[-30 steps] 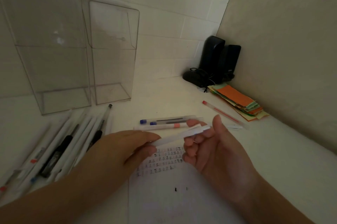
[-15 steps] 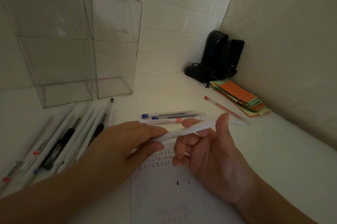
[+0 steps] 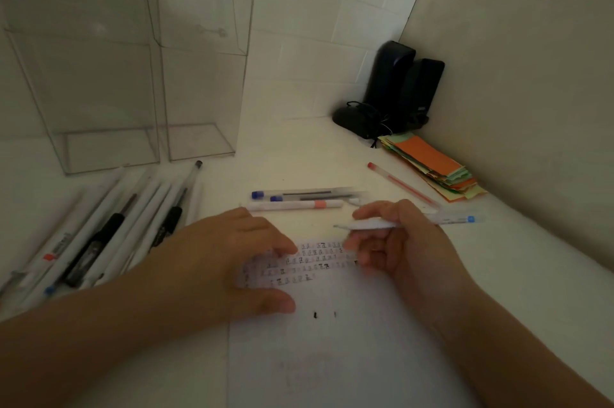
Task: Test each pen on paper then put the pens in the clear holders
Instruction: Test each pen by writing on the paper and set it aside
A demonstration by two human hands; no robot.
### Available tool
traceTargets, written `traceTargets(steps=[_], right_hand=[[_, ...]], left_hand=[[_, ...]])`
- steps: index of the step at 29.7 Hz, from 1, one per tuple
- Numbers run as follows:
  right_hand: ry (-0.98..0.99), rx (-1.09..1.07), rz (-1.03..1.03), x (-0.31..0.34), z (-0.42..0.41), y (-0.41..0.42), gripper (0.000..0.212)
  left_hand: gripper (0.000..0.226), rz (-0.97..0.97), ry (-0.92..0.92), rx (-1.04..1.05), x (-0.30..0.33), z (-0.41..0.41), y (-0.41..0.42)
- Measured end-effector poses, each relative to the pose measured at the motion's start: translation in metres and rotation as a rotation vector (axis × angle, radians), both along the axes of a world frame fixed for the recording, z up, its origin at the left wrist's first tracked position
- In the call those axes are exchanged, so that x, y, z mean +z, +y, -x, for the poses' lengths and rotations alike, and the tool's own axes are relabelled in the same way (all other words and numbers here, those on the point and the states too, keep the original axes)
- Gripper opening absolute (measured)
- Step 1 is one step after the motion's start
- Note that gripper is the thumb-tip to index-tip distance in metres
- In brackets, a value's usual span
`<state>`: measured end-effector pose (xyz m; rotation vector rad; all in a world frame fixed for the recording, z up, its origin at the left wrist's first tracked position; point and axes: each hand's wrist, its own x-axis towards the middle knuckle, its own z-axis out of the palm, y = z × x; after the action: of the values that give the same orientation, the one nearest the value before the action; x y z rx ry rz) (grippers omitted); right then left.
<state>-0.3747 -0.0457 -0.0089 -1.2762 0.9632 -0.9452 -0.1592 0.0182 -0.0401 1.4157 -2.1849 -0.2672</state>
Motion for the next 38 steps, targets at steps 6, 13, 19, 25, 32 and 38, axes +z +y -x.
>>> traceTargets(steps=[6, 13, 19, 25, 32, 38], right_hand=[[0.375, 0.075, 0.211, -0.006, -0.013, 0.01, 0.023], [0.458, -0.05, 0.38, -0.015, -0.017, 0.01, 0.028], [0.436, 0.001, 0.42, -0.016, -0.018, 0.011, 0.03], [0.427, 0.015, 0.401, -0.017, -0.02, 0.01, 0.033], [0.468, 0.007, 0.446, -0.016, -0.019, 0.012, 0.028], [0.475, 0.028, 0.429, -0.016, -0.019, 0.01, 0.03]], left_hand=[[0.065, -0.025, -0.054, -0.015, 0.001, 0.001, -0.002], [0.082, -0.102, -0.042, 0.015, 0.003, 0.002, -0.003], [0.088, -0.13, -0.059, 0.029, 0.004, 0.002, -0.002], [0.085, -0.14, -0.062, 0.031, 0.004, 0.002, -0.003], [0.084, -0.122, -0.058, 0.029, 0.003, 0.002, -0.002], [0.086, -0.128, -0.068, 0.036, 0.003, 0.001, -0.002]])
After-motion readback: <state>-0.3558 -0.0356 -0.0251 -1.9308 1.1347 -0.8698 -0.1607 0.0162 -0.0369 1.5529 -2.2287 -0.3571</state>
